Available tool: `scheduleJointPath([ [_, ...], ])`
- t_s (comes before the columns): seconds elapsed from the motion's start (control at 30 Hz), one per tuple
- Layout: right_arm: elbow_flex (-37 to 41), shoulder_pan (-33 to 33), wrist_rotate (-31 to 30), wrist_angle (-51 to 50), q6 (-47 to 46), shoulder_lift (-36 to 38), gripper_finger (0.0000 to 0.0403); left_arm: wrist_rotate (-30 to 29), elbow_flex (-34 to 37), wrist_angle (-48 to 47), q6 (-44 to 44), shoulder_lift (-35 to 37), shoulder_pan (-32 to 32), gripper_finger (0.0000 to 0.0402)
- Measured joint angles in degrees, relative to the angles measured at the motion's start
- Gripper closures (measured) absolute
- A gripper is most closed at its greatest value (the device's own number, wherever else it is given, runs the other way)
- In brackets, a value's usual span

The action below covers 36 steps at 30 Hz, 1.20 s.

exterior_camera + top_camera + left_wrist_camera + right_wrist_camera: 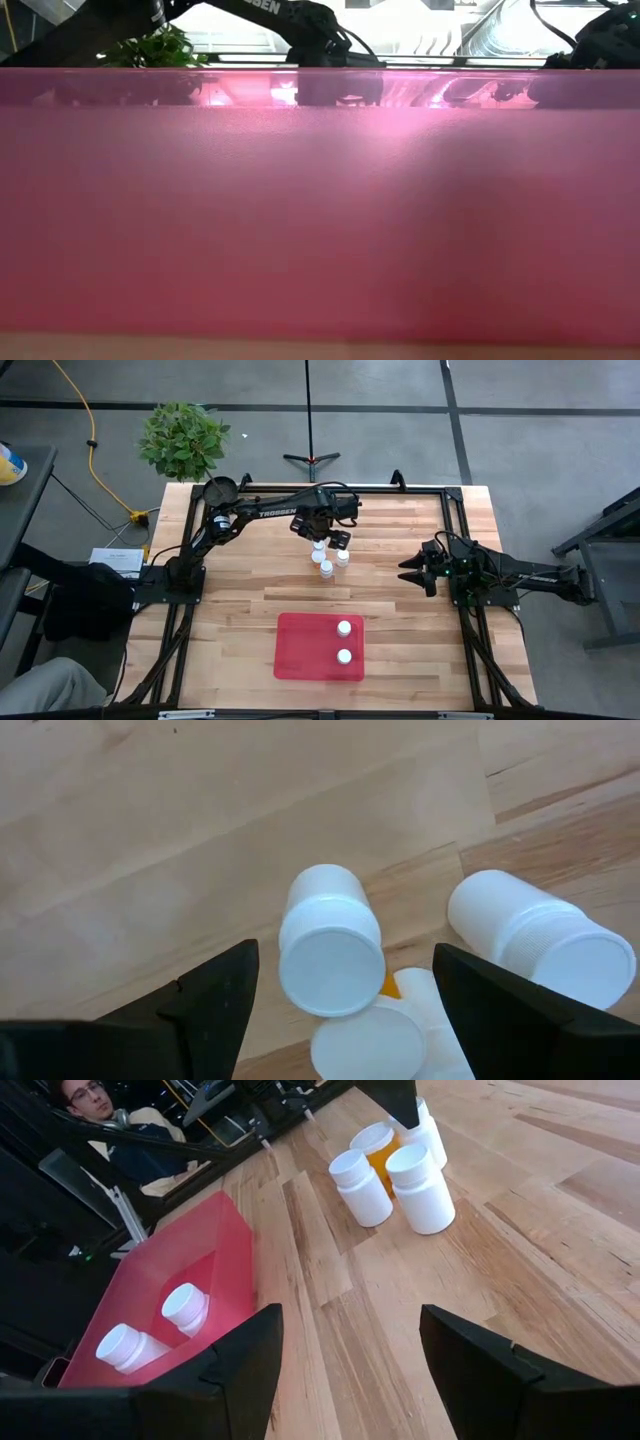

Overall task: Pick and place pill bottles into a basket
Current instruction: Put the top white pill bottle into the red bin

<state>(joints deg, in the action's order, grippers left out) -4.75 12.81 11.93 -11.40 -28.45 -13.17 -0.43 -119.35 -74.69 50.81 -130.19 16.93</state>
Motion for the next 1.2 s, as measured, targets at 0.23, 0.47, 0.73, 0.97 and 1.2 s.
scheduleJointPath([
  [0.23,0.0,-0.01,0.02,0.0,0.0,0.0,0.0176,1.33,-0.02,0.0,-0.07,0.0,0.7,0.0067],
  [0.47,0.0,0.0,0.02,0.0,0.0,0.0,0.0176,1.62,1.85,0.94,-0.02,0.07,0.7,0.0067],
  [0.73,0.0,-0.01,0.02,0.0,0.25,0.0,0.0176,3.87,5.92,2.25,-0.25,-0.04,0.68,0.0067],
  [0.97,0.0,0.0,-0.42,0.0,0.39,0.0,0.0176,3.83,5.9,6.5,-1.03,-0.02,0.68,0.0067],
  [1.2,0.0,-0.02,-0.42,0.0,0.31,0.0,0.0176,2.54,5.9,6.49,-1.52,-0.02,0.68,0.0078],
])
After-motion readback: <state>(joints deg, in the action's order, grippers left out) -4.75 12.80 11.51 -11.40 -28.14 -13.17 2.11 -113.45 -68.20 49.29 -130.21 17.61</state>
